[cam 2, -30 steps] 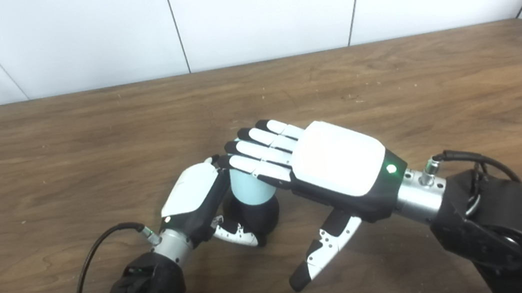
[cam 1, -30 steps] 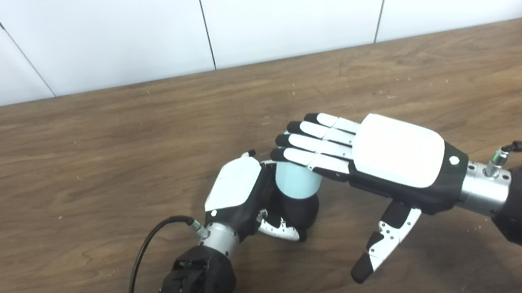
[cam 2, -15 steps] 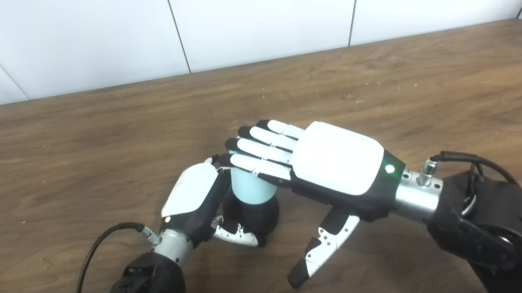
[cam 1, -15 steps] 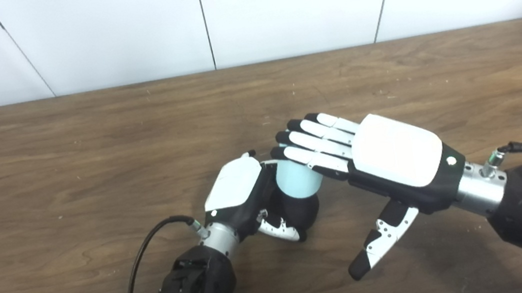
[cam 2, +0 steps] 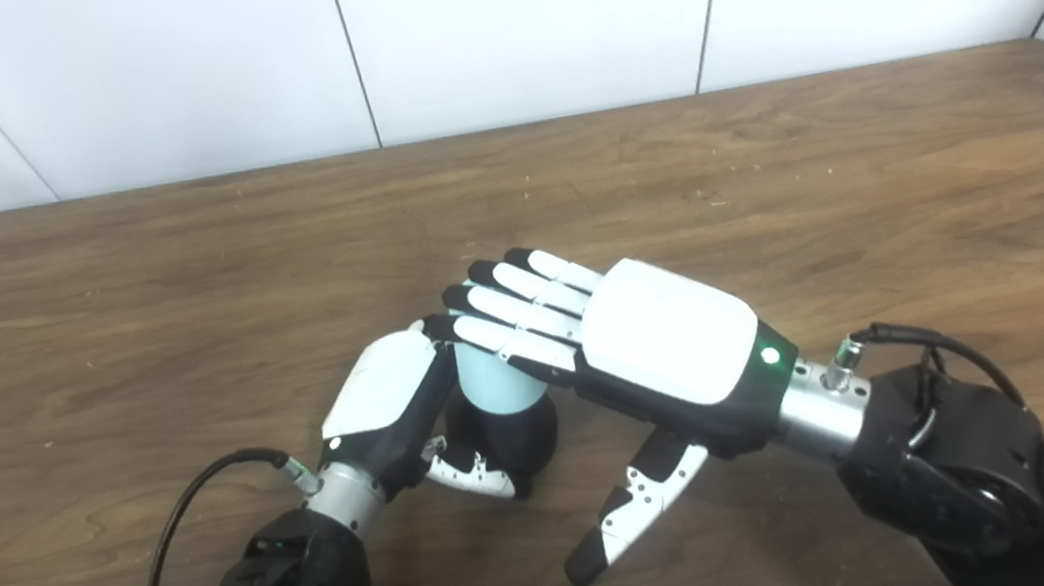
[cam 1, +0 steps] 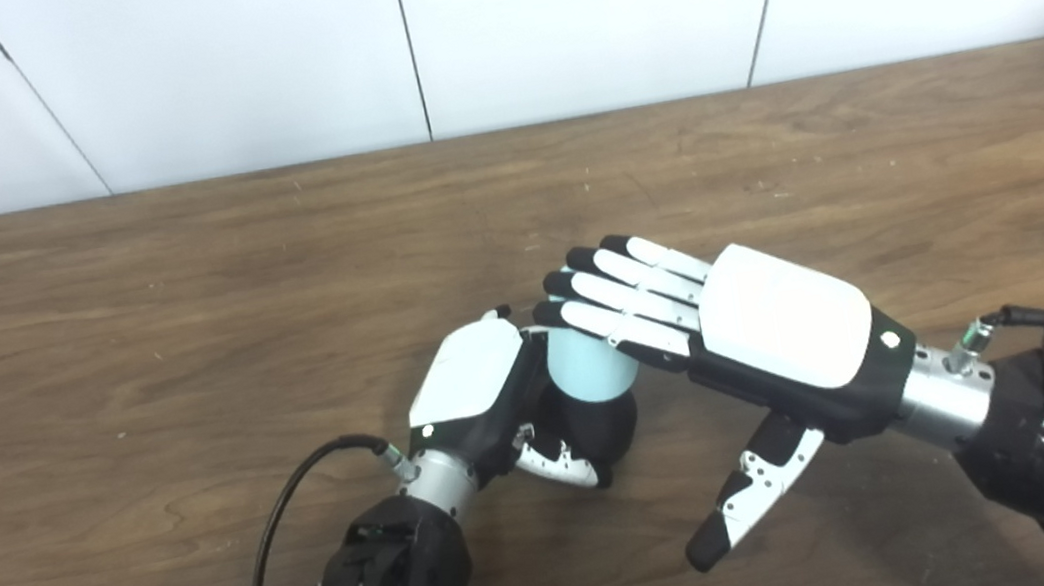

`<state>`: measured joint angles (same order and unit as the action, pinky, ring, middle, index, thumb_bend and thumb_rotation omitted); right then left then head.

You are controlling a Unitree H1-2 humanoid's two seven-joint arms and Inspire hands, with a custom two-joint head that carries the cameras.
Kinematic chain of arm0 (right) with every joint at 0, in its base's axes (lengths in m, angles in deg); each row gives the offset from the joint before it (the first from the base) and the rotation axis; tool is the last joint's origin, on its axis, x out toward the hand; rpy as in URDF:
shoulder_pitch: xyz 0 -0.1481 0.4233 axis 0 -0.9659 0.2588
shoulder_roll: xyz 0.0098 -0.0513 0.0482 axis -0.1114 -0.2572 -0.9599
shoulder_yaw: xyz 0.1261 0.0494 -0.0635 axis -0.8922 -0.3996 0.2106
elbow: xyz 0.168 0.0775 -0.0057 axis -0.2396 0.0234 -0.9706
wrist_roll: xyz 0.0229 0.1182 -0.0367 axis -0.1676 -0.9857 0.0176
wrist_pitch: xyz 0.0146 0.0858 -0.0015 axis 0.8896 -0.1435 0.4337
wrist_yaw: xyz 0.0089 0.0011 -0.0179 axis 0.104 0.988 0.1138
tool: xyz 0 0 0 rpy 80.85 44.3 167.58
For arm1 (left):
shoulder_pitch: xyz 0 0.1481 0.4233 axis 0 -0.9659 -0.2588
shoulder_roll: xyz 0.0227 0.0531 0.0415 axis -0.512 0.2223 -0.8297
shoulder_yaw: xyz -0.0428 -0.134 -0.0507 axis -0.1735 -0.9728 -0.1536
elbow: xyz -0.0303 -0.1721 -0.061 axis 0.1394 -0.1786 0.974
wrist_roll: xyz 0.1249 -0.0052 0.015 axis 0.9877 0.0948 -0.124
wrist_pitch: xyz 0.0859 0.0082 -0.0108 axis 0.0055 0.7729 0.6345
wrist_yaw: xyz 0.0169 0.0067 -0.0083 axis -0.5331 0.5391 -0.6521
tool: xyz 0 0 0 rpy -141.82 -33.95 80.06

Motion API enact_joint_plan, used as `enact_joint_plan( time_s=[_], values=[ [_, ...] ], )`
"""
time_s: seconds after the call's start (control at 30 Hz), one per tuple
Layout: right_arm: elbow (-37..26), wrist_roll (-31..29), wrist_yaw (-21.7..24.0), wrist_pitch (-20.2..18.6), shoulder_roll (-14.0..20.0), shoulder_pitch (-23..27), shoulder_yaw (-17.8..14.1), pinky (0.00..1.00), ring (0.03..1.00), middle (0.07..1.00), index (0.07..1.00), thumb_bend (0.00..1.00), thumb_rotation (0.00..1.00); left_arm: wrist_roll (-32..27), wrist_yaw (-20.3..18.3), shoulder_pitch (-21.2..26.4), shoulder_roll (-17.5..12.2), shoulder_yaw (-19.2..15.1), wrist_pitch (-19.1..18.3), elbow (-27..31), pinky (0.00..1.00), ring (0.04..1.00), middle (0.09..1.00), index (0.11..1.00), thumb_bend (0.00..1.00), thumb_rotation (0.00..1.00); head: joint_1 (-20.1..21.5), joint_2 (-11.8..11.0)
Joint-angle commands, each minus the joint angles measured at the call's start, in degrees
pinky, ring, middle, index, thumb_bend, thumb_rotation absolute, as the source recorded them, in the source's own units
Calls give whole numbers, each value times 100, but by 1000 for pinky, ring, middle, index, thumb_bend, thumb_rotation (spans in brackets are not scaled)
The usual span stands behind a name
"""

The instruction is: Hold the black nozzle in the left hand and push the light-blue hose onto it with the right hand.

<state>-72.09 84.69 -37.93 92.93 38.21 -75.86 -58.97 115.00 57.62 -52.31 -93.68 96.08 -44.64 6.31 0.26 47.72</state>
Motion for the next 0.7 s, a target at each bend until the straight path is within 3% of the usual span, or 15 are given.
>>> enact_joint_plan(
  time_s=[0.0,0.67],
  values=[
    [82,-47,315,-29,160,-66,175,1000,1000,1000,1000,696,965,-35,-328,-94,-33,89,-64,-85,1000,699,529,455,517,0,2,15],
    [82,-218,435,-144,510,-70,376,1000,1000,1000,1000,688,967,31,-331,-39,-4,176,-68,-119,1000,674,542,452,515,0,-7,56]
  ],
)
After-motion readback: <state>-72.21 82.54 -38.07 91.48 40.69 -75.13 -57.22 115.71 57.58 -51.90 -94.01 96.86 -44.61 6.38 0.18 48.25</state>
